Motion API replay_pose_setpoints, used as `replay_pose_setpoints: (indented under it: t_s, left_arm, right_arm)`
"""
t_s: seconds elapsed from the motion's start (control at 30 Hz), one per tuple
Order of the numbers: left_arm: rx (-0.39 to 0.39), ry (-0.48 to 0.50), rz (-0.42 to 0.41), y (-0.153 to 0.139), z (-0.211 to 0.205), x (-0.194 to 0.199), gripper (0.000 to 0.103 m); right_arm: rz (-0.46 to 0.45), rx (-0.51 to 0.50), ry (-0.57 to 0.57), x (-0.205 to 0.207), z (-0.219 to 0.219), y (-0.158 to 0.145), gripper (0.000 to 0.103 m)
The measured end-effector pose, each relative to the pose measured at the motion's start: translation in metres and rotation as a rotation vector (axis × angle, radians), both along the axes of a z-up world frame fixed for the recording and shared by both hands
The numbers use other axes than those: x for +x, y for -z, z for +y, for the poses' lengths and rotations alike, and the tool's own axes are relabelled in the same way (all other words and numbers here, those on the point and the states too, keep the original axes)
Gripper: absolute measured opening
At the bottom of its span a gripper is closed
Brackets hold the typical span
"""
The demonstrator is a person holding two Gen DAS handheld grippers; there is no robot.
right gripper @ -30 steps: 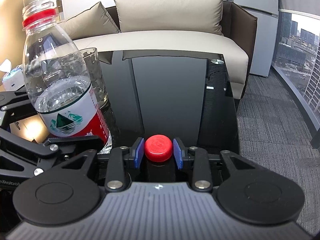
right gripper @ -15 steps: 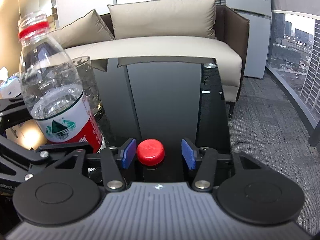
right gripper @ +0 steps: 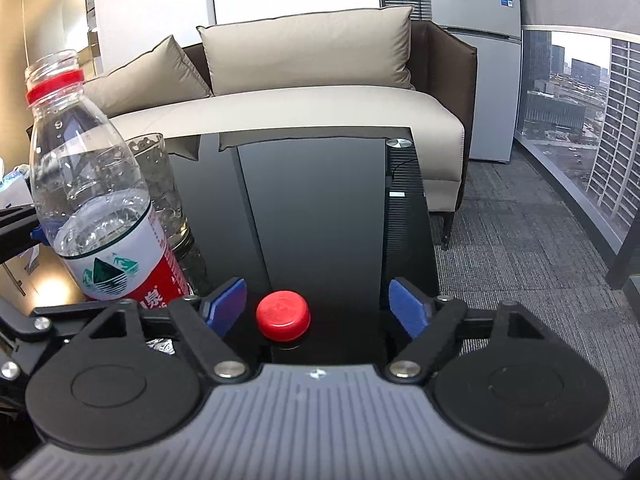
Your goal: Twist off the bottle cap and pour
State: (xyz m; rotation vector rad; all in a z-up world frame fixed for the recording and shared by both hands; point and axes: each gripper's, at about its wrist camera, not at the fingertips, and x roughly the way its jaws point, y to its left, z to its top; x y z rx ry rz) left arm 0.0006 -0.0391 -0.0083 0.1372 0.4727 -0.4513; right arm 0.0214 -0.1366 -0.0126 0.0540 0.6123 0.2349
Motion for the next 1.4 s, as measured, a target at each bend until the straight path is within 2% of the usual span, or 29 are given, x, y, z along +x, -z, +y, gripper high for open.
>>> replay_pose_setpoints:
  t_s: [0.17, 0.23, 0.57, 0.87, 0.93, 1.4]
  left_arm:
    - [-0.012, -0.008, -0.002, 0.0, 0.005, -0.003, 0.102]
    - [-0.013, -0.012, -0.005, 0.0, 0.005, -0.003, 0.102]
    - [-0.027, -0.018, 0.01, 0.0, 0.01, -0.005, 0.102]
    - [-0.009, -0.025, 0.01, 0.003, 0.014, -0.006, 0.102]
    - [-0.005, -0.025, 0.009, -0.001, 0.003, -0.001, 0.102]
    - [0.007, -0.017, 0.007, -0.004, -0.001, -0.002, 0.102]
  right_arm:
    - [-0.002, 0.001, 0.022, -0.002, -0.001, -0.001, 0.086]
    - [0.003, 0.003, 0.031, -0.002, -0.001, -0.002, 0.089]
    - [0.007, 0.005, 0.047, -0.005, -0.003, -0.003, 0.089]
    - [0.014, 0.002, 0.05, -0.004, -0.003, -0.003, 0.089]
    - [0.017, 0.003, 0.05, -0.003, -0.003, -0.003, 0.089]
    - [0.021, 0.003, 0.049, 0.0, -0.002, -0.003, 0.089]
